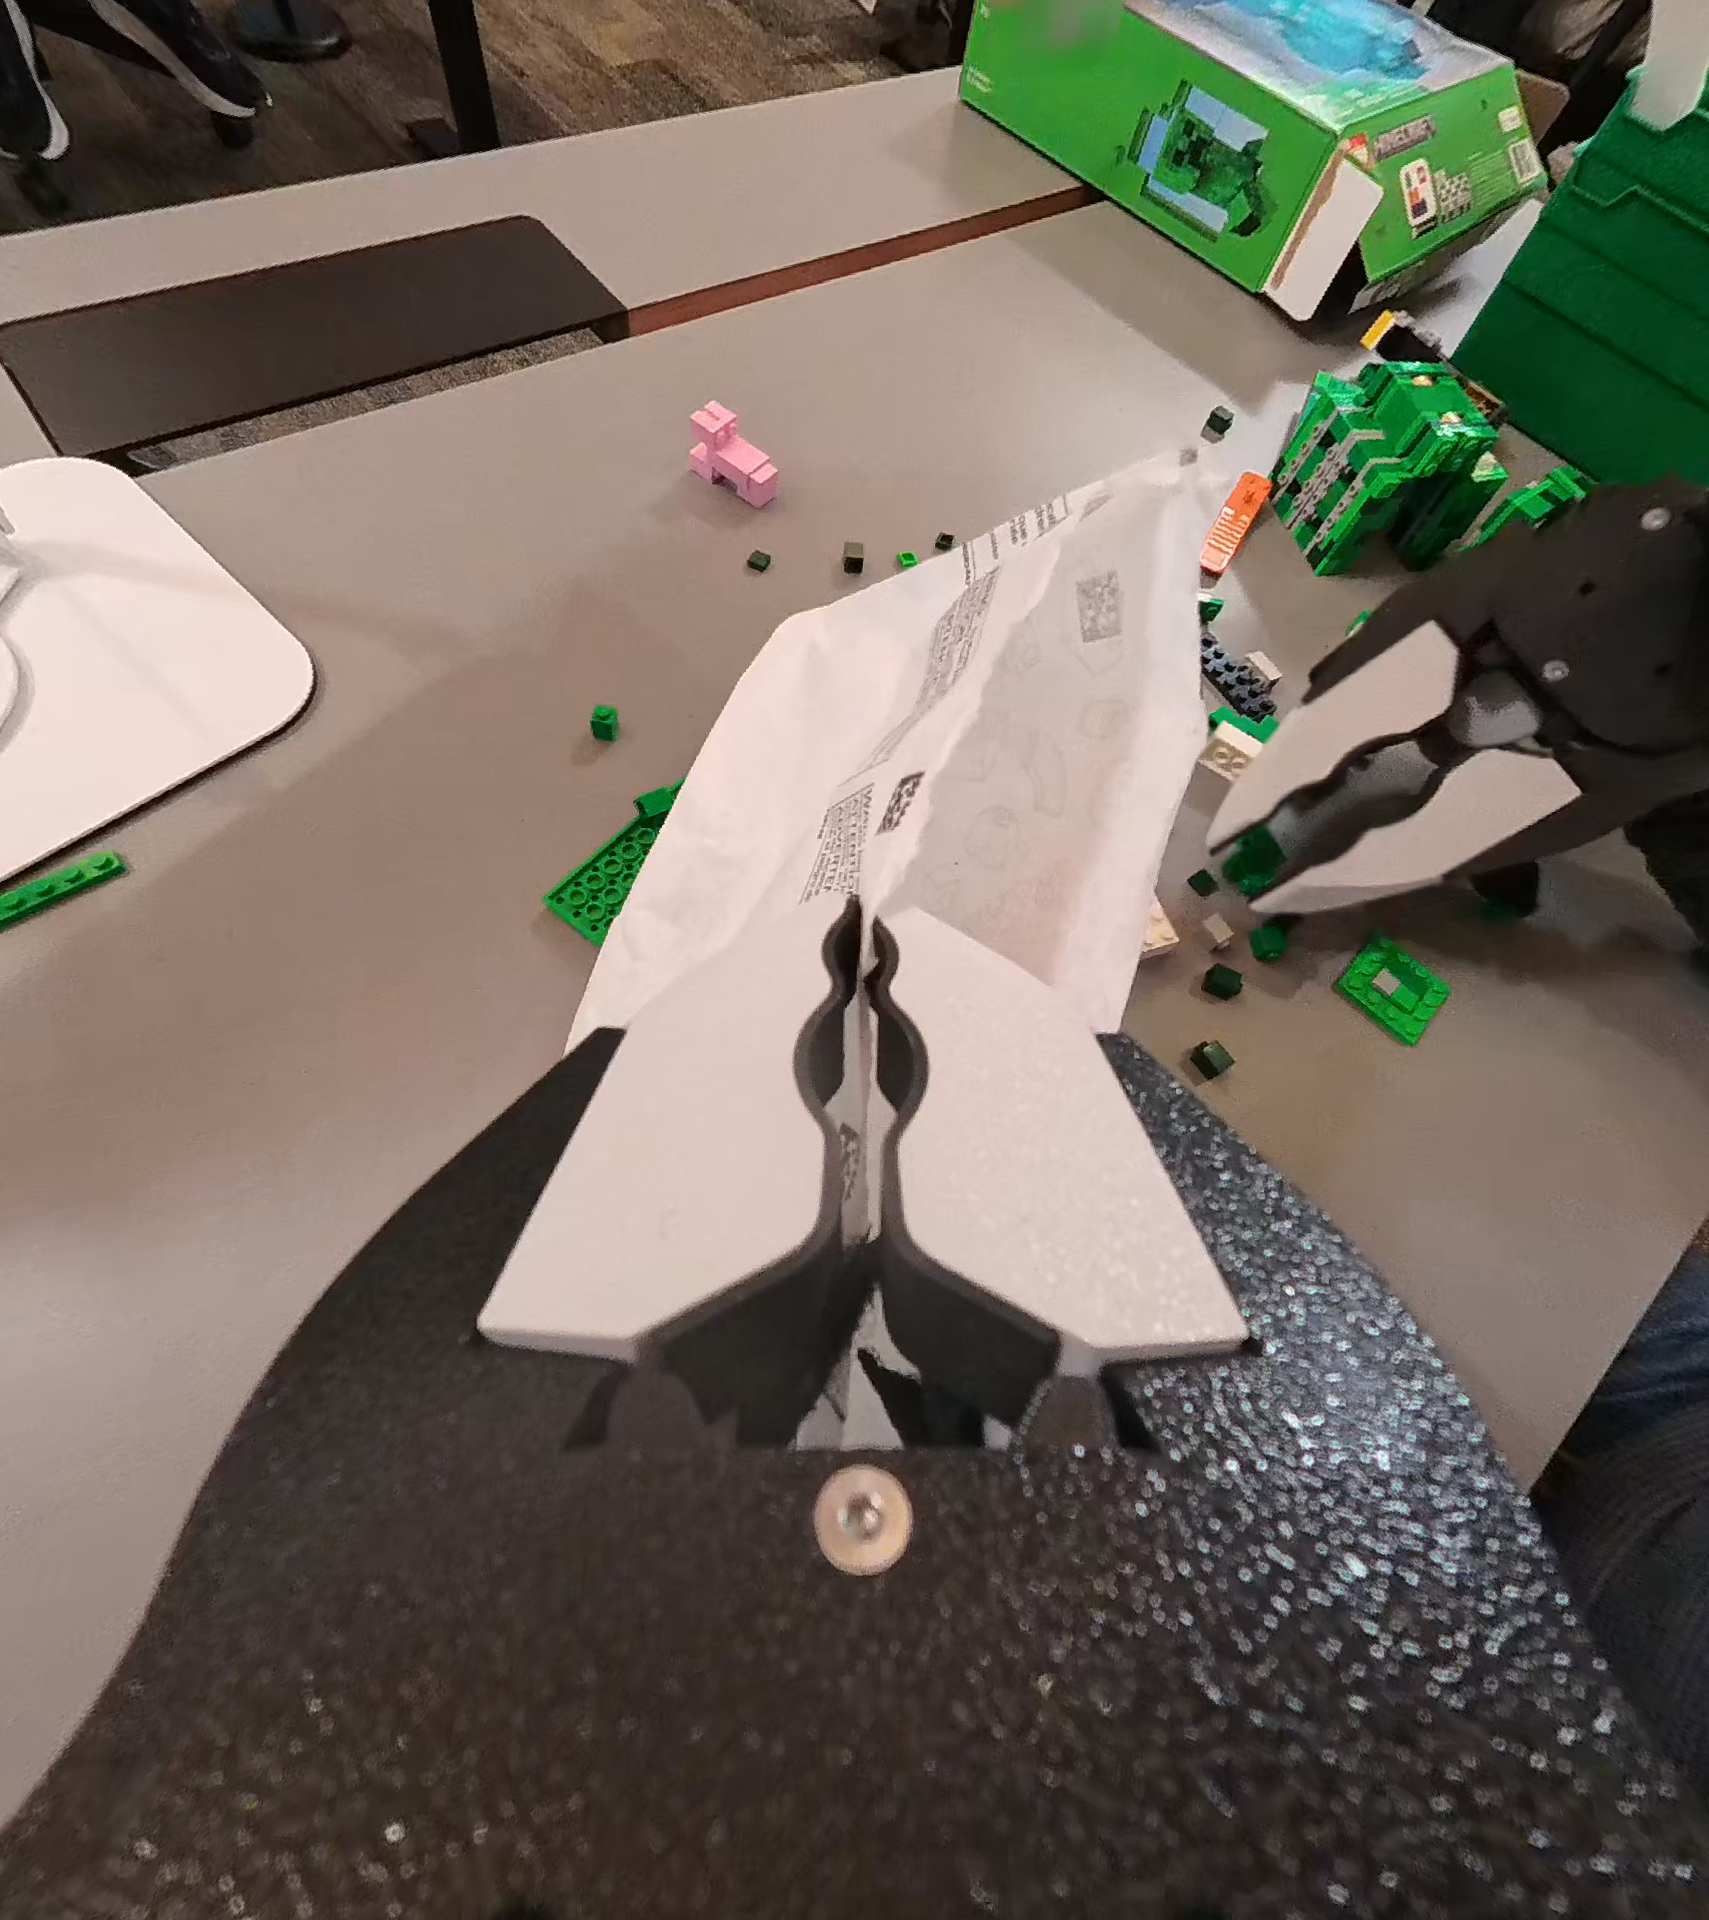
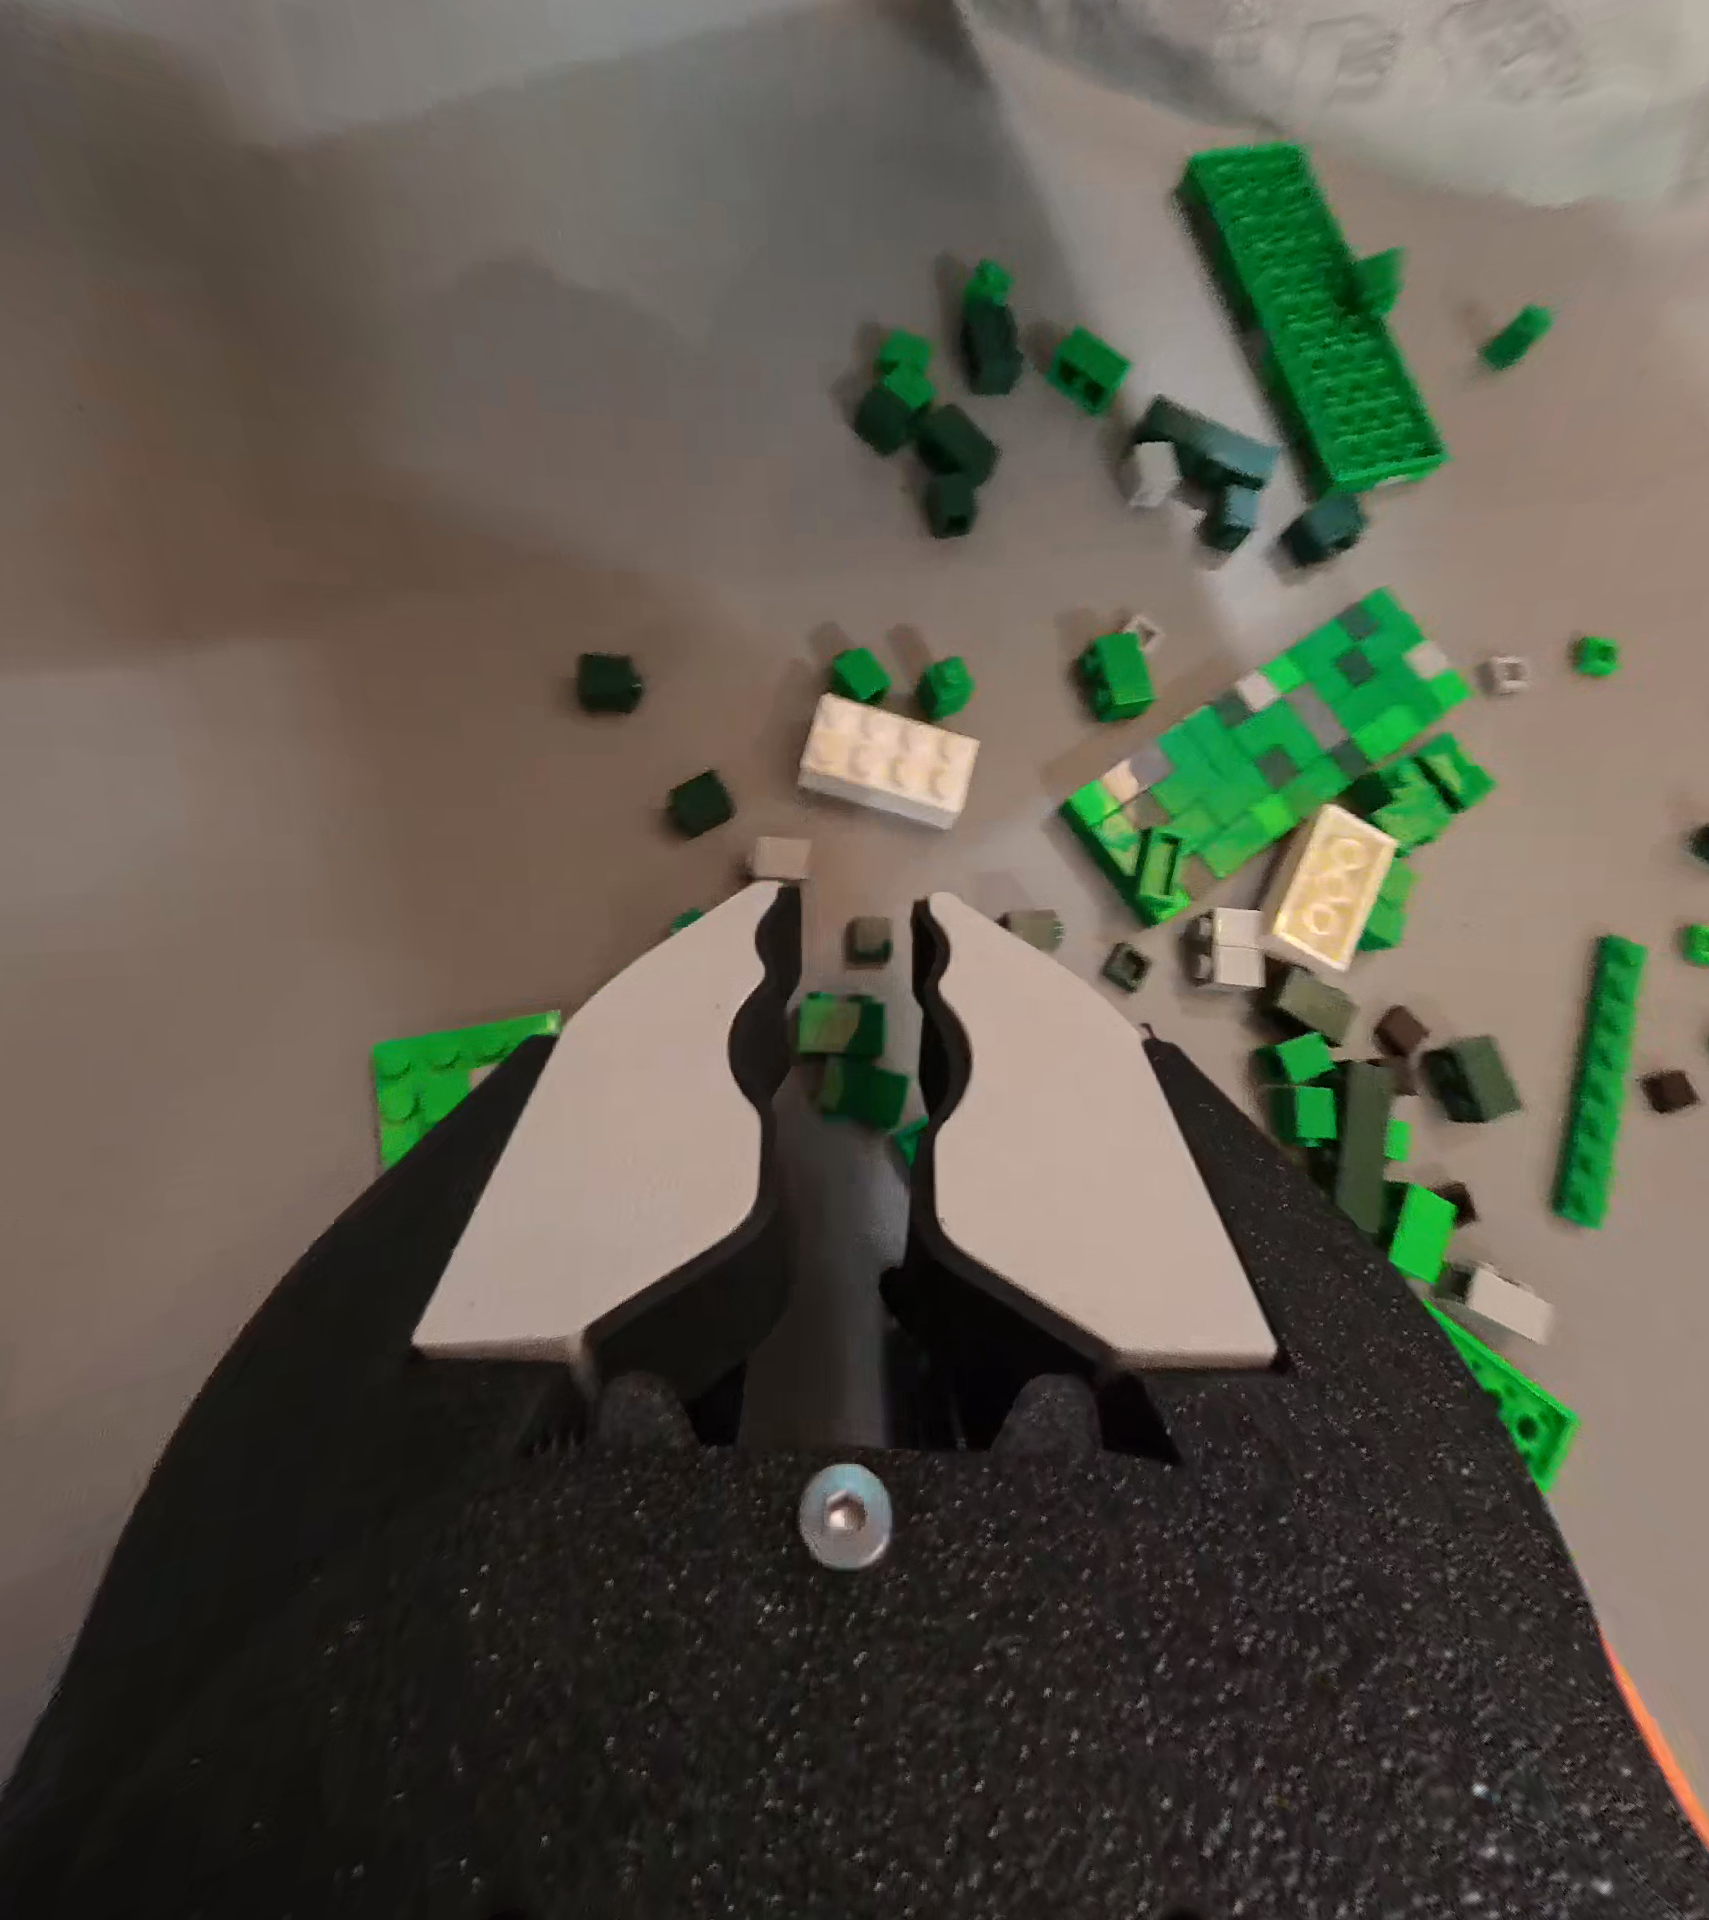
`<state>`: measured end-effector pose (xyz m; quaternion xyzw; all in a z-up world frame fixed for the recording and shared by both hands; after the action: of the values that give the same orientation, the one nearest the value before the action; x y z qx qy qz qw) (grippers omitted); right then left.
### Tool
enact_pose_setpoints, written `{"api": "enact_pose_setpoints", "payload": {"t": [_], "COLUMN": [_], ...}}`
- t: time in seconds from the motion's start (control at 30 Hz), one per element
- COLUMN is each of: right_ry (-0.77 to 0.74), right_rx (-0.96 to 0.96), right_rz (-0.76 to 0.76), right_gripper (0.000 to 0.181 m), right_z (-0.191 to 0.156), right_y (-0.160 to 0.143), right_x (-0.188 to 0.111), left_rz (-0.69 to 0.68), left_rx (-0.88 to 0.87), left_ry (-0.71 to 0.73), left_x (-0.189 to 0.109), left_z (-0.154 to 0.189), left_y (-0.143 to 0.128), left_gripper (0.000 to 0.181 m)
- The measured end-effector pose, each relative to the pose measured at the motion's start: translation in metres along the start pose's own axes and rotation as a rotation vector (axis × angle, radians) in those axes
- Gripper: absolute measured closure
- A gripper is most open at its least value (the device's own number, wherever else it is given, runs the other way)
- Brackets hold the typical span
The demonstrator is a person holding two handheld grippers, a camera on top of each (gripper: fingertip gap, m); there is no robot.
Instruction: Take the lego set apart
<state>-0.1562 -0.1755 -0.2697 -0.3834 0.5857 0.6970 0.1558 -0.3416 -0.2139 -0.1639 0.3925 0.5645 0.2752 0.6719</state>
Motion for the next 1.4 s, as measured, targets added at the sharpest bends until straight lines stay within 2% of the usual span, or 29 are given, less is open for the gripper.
{"api": "enact_pose_setpoints", "payload": {"t": [0.23,0.5,0.63,0.7,0.87,1.0,1.1,1.4], "right_ry": [0.006,0.002,0.009,0.006,-0.008,-0.050,-0.061,0.158], "right_rx": [0.094,0.101,0.107,0.096,0.089,0.087,0.103,0.123], "right_rz": [0.001,-0.215,-0.245,-0.254,-0.219,-0.075,-0.026,-0.038], "right_gripper": [0.173,0.170,0.173,0.181,0.181,0.181,0.181,0.181], "right_z": [0.004,0.007,0.006,0.006,0.009,0.014,0.015,-0.016], "right_y": [0.001,-0.006,-0.007,-0.008,-0.011,-0.003,-0.006,-0.017], "right_x": [0.001,0.011,0.011,0.009,0.004,-0.009,-0.017,-0.011], "left_rz": [-0.009,-0.011,-0.009,-0.008,-0.012,0.001,0.002,-0.010], "left_rx": [0.008,0.025,0.035,0.037,0.046,0.044,0.040,0.050], "left_ry": [-0.013,-0.038,-0.053,-0.054,-0.052,-0.050,-0.051,-0.059], "left_x": [0.002,0.004,0.002,0.002,0.001,-0.002,-0.002,0.000], "left_z": [0.003,0.011,0.015,0.016,0.016,0.015,0.015,0.017], "left_y": [-0.001,0.001,0.002,0.002,0.002,0.004,0.004,0.003], "left_gripper": [0.181,0.181,0.181,0.181,0.181,0.181,0.181,0.181]}}
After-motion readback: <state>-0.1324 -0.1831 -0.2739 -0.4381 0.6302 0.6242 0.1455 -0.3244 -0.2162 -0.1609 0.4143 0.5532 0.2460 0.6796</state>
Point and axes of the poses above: each gripper's, where its closed fingertips meet, x out along the fingers, y out of its top, z = x × y across the jaws, the point moved 2 cm from there along -x, back along the fingers, and after that the axes turned 8 degrees about y, right-handed, at the moved point
